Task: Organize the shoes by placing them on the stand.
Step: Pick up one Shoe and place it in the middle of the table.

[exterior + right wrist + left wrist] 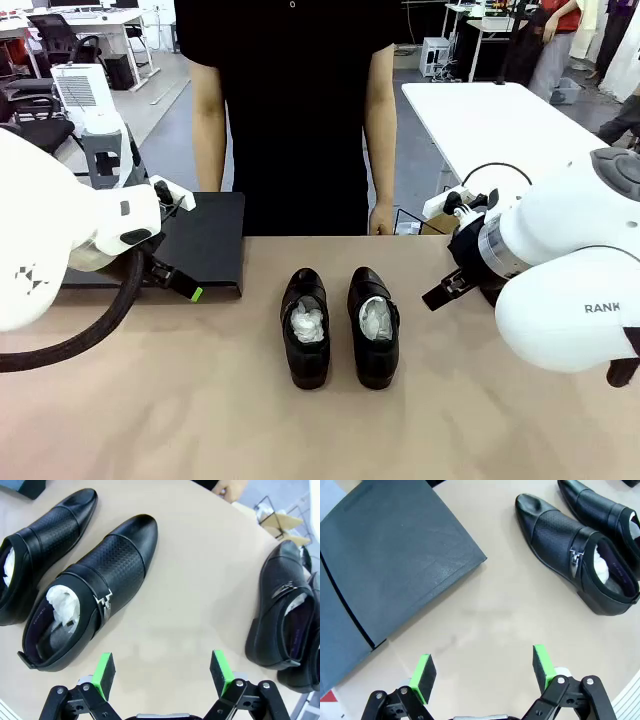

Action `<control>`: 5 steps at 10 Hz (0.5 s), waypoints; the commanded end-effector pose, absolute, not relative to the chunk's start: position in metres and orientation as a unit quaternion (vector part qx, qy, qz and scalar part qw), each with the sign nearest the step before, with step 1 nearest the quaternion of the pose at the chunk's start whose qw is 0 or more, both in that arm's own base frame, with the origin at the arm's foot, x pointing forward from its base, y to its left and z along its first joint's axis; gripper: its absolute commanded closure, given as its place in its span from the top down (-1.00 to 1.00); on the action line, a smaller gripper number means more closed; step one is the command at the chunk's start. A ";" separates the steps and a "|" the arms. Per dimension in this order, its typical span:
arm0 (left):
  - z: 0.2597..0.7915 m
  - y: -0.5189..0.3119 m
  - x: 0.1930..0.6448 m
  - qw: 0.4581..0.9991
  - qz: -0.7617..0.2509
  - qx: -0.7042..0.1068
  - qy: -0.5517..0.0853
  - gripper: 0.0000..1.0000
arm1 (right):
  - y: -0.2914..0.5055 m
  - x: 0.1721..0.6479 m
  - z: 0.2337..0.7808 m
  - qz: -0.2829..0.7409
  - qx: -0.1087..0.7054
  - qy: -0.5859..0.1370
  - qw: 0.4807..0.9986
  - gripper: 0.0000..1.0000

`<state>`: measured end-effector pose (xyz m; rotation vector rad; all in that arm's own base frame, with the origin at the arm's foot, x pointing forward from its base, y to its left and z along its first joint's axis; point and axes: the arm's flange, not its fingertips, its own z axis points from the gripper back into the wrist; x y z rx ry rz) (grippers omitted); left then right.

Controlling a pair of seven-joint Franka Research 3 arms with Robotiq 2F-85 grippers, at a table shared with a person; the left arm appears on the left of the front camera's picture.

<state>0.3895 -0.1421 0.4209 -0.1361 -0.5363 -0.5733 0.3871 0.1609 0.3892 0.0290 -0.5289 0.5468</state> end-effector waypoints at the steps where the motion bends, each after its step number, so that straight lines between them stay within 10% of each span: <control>1: 0.420 -0.139 0.389 0.920 -0.276 -0.073 -0.267 1.00 | 0.162 0.389 0.388 0.261 0.016 -0.266 0.928 1.00; 5: 0.420 -0.139 0.389 0.920 -0.276 -0.073 -0.267 1.00 | 0.162 0.389 0.388 0.261 0.016 -0.266 0.928 1.00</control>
